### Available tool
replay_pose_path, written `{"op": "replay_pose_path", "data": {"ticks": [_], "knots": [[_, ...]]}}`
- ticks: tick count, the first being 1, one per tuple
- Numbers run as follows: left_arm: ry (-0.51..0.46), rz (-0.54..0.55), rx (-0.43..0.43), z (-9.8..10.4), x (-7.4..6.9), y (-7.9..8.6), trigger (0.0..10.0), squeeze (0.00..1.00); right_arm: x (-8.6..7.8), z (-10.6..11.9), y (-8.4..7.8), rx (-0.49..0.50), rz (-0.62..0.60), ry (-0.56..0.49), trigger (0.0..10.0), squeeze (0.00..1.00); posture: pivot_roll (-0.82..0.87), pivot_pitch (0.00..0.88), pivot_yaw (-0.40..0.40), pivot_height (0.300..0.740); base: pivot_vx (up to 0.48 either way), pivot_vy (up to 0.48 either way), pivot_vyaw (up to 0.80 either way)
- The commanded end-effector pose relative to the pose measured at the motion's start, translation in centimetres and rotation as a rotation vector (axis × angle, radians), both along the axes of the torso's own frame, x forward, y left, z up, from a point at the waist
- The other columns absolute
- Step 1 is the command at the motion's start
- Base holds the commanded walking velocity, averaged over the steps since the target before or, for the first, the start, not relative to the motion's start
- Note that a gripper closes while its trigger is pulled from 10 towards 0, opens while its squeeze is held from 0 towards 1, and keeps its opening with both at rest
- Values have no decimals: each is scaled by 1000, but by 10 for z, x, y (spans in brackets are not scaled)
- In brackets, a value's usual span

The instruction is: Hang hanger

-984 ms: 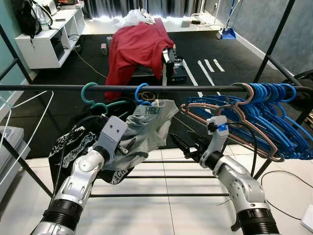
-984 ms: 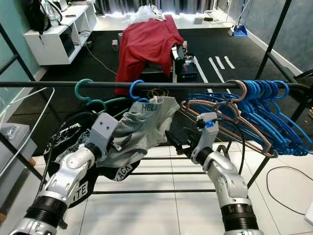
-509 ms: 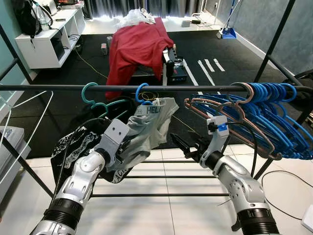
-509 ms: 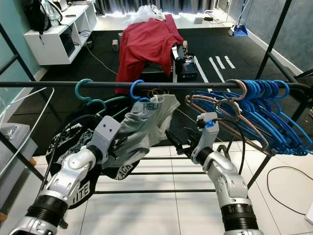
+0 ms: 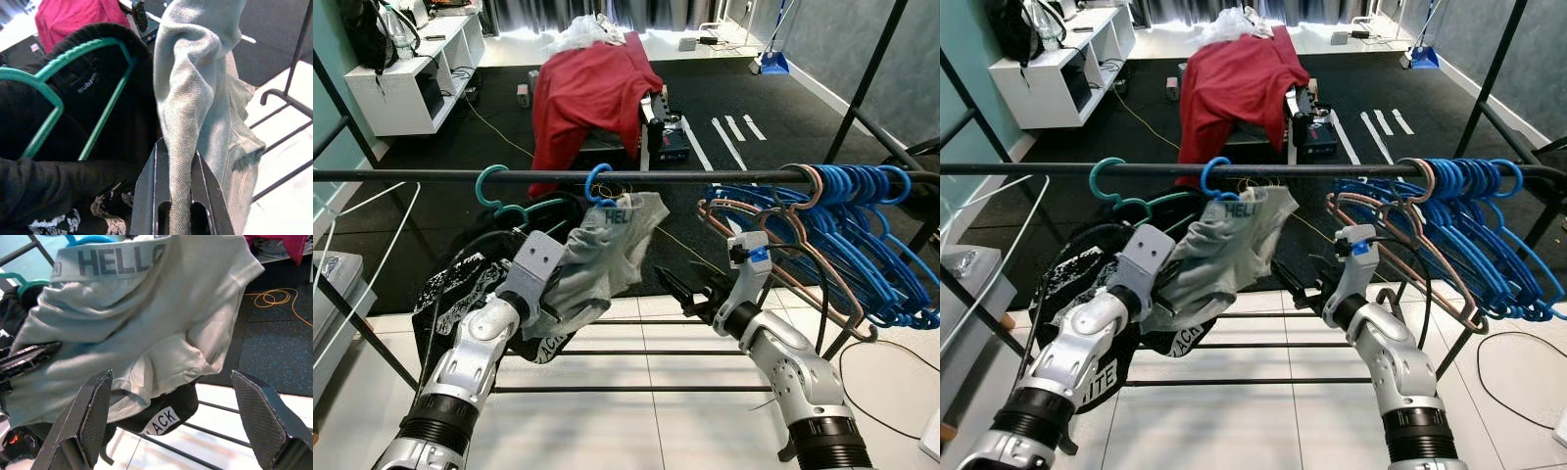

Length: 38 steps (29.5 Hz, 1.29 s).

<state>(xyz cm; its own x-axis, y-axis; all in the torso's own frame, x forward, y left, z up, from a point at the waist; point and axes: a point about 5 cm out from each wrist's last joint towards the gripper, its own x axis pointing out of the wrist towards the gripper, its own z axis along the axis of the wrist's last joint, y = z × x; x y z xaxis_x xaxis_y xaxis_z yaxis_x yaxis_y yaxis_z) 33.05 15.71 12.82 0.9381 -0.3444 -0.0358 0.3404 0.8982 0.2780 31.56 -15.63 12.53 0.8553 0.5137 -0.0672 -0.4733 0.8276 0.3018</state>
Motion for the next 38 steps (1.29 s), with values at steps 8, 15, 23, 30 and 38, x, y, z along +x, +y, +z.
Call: {"op": "replay_pose_path", "data": {"ticks": [8, 15, 23, 30, 38], "knots": [[-152, 11, -201, 22, -28, 12, 0, 0, 1, -2, 2, 2, 14, 14, 10000, 0, -131, 39, 13, 740, 0, 0, 0], [-151, 26, -155, 13, -60, 7, 0, 0, 0, -3, 2, 0, 20, 18, 10000, 0, -120, 37, 12, 740, 0, 0, 0], [-62, -107, -70, -5, -87, -16, 10000, 0, 1, -3, 2, 1, 28, 27, 10000, 0, -113, 44, 4, 740, 0, 0, 0], [-13, -132, -71, -8, -88, -17, 10000, 0, 2, -3, 2, 2, 27, 28, 10000, 0, -107, 45, 10, 740, 0, 0, 0], [17, -40, -57, -8, -74, -7, 10000, 0, 5, -1, 7, 24, 20, 21, 10000, 0, -44, 67, 34, 740, 0, 0, 0]]}}
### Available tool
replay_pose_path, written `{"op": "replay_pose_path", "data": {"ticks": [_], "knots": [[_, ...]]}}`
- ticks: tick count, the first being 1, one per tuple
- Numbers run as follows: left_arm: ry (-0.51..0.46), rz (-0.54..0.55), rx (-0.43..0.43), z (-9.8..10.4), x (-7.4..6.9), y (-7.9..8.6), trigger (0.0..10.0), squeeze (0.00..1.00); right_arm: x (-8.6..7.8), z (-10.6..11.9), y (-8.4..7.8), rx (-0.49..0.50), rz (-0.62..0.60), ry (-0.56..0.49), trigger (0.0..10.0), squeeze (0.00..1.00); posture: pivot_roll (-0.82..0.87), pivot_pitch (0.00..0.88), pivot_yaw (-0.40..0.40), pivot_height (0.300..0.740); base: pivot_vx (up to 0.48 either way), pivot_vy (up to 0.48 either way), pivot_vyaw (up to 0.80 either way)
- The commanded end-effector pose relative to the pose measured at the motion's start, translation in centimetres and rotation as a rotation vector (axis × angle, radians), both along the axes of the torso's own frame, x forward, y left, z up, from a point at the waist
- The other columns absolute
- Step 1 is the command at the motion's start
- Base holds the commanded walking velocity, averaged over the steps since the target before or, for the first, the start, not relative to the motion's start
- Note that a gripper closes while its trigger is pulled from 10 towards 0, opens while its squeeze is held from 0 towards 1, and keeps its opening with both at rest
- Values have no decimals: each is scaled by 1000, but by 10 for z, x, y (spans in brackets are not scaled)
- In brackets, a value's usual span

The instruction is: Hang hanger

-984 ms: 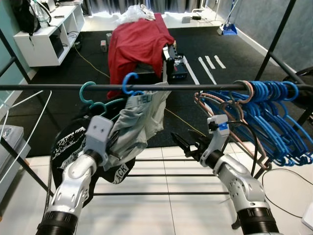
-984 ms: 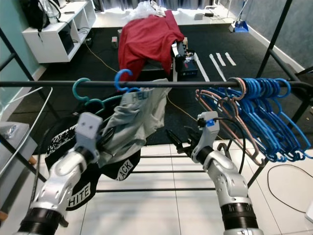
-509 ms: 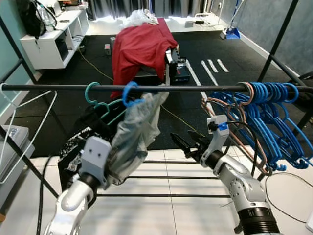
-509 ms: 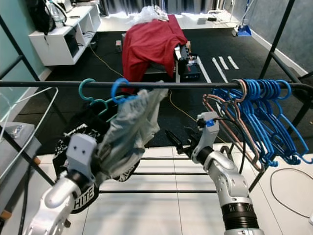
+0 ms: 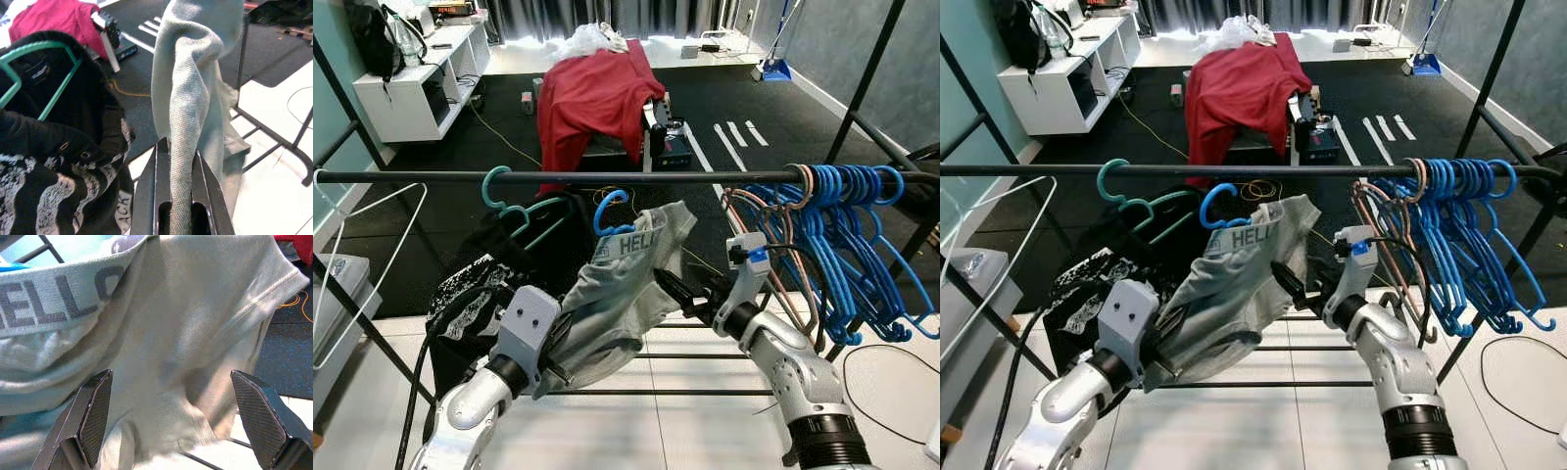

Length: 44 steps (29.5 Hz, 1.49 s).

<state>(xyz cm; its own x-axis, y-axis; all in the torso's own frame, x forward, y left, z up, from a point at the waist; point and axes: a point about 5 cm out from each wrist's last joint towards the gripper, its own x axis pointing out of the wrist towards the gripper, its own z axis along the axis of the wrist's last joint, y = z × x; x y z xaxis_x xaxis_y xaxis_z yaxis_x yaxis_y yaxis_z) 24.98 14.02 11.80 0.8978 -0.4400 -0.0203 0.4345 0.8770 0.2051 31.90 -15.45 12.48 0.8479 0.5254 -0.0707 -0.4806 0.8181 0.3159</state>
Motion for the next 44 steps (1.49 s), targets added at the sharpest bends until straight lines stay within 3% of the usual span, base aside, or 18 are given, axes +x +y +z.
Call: {"op": "replay_pose_path", "data": {"ticks": [1, 3, 5, 17, 44], "knots": [[3, 62, 19, 2, 7, 10, 10000, 0, 1, -1, 5, 13, 7, 11, 10000, 0, -44, 67, 34, 740, 0, 0, 0], [-23, 141, 44, 9, 20, 16, 10000, 0, 2, 0, 8, 34, 8, 8, 10000, 0, -27, 66, 26, 740, 0, 0, 0], [-29, 157, 50, 10, 25, 16, 10000, 0, 3, 0, 10, 36, 13, 10, 10000, 0, -19, 67, 18, 740, 0, 0, 0], [-12, 165, 32, 11, 27, 14, 10000, 0, 3, 0, 8, 32, 20, 14, 10000, 0, -39, 72, 5, 740, -167, 0, 0], [2, 180, -26, 15, 41, 13, 10000, 0, 4, 1, 0, 15, -7, 6, 10000, 0, -96, 54, 6, 740, -348, 0, 0]]}}
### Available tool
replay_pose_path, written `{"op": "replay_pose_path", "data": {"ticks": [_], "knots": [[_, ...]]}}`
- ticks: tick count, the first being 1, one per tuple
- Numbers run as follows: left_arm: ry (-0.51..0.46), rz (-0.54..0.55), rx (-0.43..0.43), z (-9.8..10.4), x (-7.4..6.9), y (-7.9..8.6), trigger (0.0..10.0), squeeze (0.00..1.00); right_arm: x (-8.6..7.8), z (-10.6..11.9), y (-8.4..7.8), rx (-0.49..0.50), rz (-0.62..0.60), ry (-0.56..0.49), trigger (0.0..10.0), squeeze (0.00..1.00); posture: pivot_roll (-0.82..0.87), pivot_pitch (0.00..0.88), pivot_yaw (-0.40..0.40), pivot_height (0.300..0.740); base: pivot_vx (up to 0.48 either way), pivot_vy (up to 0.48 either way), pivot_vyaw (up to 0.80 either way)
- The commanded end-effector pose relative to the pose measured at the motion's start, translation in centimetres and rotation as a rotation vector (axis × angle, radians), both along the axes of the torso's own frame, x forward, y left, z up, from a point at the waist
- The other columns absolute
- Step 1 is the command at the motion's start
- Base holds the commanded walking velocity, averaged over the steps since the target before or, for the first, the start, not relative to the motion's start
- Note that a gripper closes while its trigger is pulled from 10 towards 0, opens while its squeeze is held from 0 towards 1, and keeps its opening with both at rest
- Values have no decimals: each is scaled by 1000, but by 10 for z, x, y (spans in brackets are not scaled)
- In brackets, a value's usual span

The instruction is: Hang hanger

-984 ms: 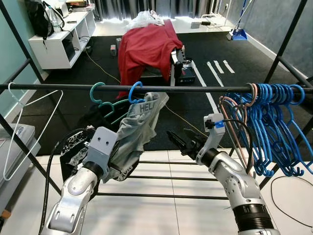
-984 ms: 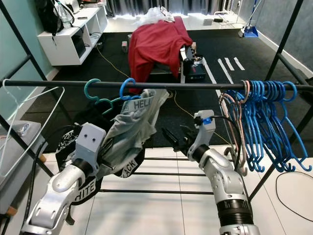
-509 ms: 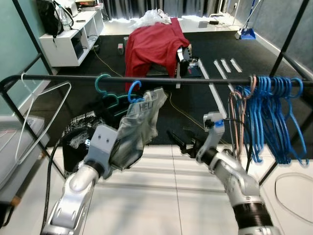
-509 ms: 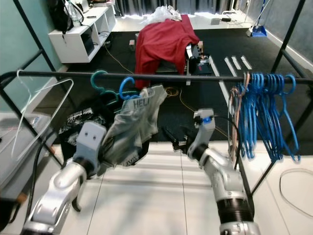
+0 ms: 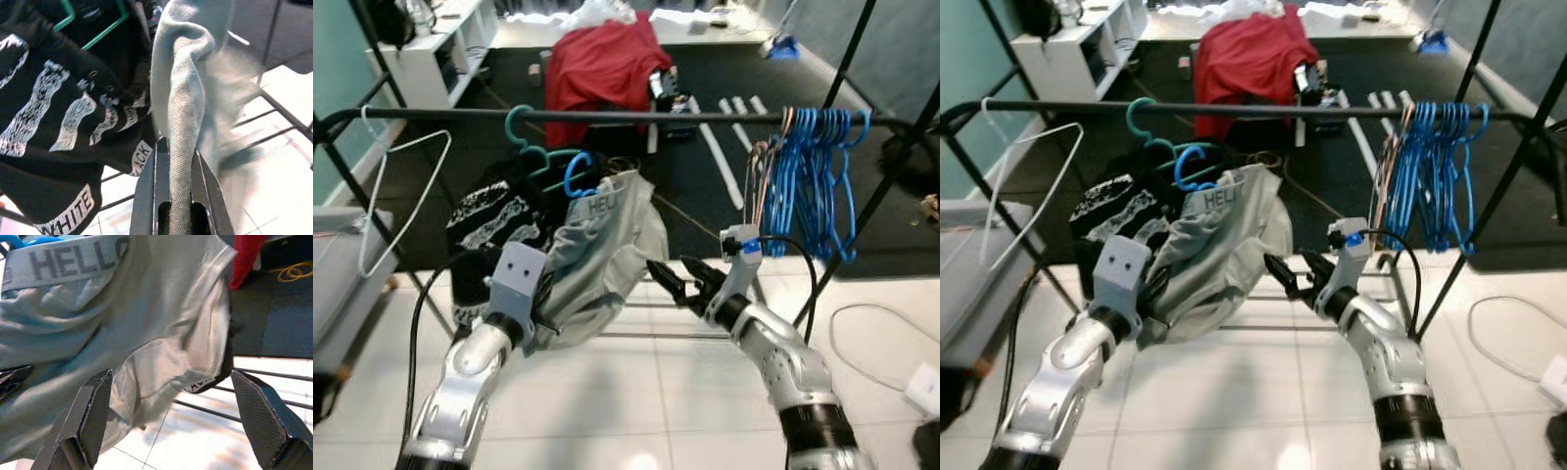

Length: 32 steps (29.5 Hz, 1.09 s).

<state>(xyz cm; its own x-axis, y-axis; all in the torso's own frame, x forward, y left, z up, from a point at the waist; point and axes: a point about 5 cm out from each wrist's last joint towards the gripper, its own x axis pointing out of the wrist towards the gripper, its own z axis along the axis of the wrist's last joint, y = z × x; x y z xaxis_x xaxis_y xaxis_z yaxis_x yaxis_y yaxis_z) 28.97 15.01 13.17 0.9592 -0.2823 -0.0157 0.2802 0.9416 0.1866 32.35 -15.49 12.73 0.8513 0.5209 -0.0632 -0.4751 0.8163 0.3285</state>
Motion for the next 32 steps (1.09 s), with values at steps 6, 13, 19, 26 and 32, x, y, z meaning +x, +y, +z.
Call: {"op": "replay_pose_path", "data": {"ticks": [6, 13, 19, 26, 32], "knots": [[-4, 26, -8, 2, 4, 6, 10000, 0, 0, 0, 2, 9, 3, -5, 10000, 0, -96, 50, 13, 740, -360, 0, 0], [-5, 28, -5, 3, 5, 7, 10000, 0, -3, 5, 4, 15, 39, -48, 10000, 0, -95, 48, 13, 740, -360, 0, 571], [-7, 17, 7, 1, 3, 5, 10000, 0, -8, 3, 8, -7, 85, -73, 10000, 0, -92, 30, 16, 740, -354, 0, 794], [-25, -2, 2, 3, 4, 4, 10000, 0, -8, 2, 9, -12, 91, -74, 10000, 0, -93, 20, 14, 740, -140, 0, 794], [-59, -9, -6, 7, 4, 4, 10000, 0, -9, 2, 9, -17, 97, -78, 10000, 0, -96, 14, 14, 740, 0, 0, 794]]}}
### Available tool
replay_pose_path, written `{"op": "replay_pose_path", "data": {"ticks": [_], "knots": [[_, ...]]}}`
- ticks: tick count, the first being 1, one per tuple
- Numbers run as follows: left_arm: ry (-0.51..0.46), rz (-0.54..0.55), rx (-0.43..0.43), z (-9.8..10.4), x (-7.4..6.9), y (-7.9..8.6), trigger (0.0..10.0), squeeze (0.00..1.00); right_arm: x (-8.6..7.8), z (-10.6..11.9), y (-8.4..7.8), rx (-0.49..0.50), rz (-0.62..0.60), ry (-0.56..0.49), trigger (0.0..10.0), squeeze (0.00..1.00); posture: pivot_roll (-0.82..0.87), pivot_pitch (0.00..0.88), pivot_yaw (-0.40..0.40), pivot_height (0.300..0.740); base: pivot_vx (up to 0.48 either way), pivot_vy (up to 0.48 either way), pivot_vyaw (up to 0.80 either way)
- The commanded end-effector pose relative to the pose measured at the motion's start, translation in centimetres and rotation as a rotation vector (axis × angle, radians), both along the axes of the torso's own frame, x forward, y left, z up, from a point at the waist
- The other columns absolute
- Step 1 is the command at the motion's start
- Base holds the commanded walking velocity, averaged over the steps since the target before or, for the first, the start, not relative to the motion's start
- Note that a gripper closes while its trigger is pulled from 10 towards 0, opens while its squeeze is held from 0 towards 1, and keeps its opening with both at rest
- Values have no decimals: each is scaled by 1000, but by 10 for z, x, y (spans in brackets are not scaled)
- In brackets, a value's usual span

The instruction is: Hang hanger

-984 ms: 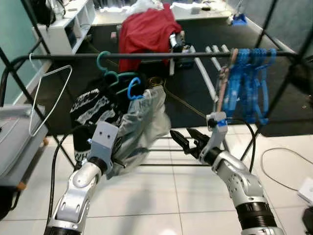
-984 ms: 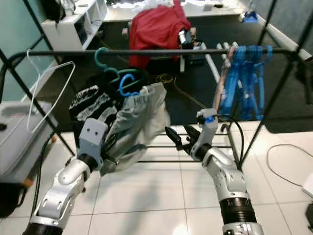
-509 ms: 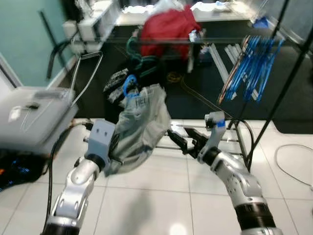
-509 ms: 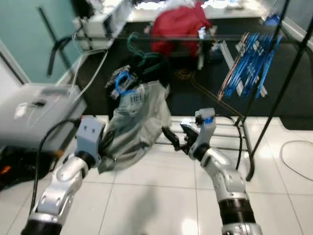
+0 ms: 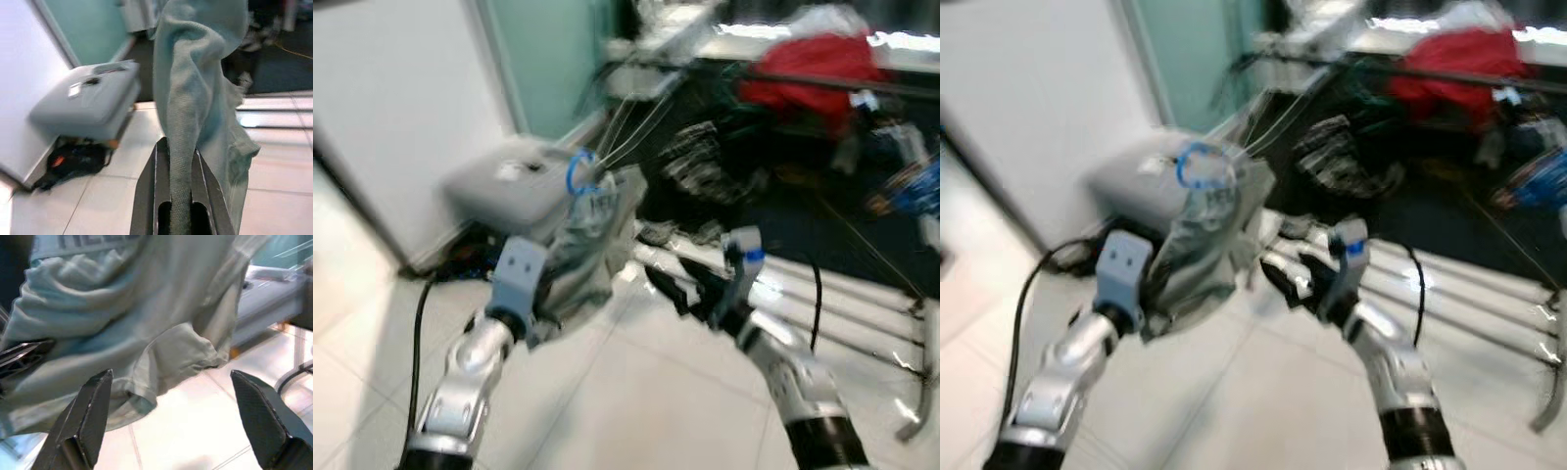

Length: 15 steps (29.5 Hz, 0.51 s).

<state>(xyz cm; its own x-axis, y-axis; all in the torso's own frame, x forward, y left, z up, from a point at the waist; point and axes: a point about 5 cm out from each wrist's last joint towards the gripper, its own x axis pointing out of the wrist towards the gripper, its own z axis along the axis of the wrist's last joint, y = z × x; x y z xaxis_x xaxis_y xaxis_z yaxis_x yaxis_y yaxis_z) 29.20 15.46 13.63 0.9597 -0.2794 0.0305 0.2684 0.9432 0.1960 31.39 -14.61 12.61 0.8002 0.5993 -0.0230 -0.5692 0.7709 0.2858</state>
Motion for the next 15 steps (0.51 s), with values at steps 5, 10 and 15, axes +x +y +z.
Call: {"op": "replay_pose_path", "data": {"ticks": [5, 10, 15], "knots": [[-13, -6, -19, 3, 3, 0, 10000, 0, 1, 3, -3, 13, -25, -13, 10000, 0, -99, 19, 12, 740, 0, 0, 794], [-10, -9, -32, 2, 3, 0, 10000, 0, 3, 2, -6, 37, -57, 2, 10000, 0, -99, 20, 13, 740, 0, 0, 635], [-5, -28, -58, 2, 3, -1, 10000, 0, 5, 1, -9, 52, -90, 21, 10000, 0, -100, 22, 13, 740, 0, -384, 0]]}}
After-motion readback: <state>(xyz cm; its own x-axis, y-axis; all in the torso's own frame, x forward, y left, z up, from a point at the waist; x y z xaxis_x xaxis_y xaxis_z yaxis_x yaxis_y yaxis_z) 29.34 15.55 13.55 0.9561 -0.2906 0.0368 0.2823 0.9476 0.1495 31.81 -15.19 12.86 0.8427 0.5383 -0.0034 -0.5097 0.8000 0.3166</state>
